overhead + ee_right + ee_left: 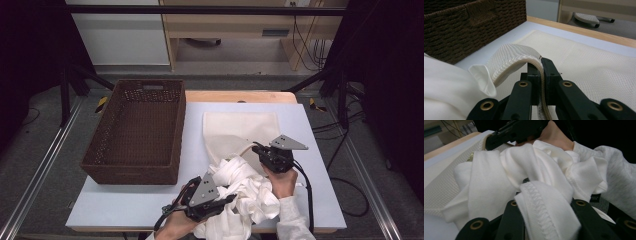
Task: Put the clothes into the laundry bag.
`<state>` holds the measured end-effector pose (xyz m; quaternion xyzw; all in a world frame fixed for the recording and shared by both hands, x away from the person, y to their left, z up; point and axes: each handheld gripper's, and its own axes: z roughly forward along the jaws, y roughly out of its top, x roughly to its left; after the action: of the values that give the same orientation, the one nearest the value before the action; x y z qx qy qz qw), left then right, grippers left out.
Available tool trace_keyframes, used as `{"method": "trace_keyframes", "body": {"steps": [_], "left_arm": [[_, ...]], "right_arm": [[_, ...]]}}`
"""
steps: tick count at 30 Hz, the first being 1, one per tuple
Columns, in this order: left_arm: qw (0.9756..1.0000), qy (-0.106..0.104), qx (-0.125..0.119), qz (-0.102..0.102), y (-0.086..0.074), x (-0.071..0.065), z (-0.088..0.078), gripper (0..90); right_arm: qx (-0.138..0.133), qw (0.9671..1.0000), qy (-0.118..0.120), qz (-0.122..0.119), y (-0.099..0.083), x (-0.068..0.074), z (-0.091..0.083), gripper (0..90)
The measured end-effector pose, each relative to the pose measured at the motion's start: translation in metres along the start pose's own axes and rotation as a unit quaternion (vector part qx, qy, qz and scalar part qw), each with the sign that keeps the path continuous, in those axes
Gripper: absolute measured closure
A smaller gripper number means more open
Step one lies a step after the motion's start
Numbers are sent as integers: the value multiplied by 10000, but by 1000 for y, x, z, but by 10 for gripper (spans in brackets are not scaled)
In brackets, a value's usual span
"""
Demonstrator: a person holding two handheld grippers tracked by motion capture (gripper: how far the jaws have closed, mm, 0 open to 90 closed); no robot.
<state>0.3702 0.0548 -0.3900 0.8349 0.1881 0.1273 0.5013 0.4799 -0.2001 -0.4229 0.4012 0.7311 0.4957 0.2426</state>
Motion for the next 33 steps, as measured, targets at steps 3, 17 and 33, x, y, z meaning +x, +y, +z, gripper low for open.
{"method": "trace_keyframes", "body": {"steps": [3, 17, 33], "left_arm": [[9999, 15, 125, -72, -2, 5, 16, 729], [9978, -107, 580, -311, -15, 11, 79, 632], [9956, 706, -191, -584, 4, 32, 31, 219]], "right_arm": [[2, 10000, 18, -25, 0, 2, 1, 859], [175, 9998, 46, -43, -10, 4, -1, 859], [196, 9998, -3, -44, -18, 5, -6, 858]]}}
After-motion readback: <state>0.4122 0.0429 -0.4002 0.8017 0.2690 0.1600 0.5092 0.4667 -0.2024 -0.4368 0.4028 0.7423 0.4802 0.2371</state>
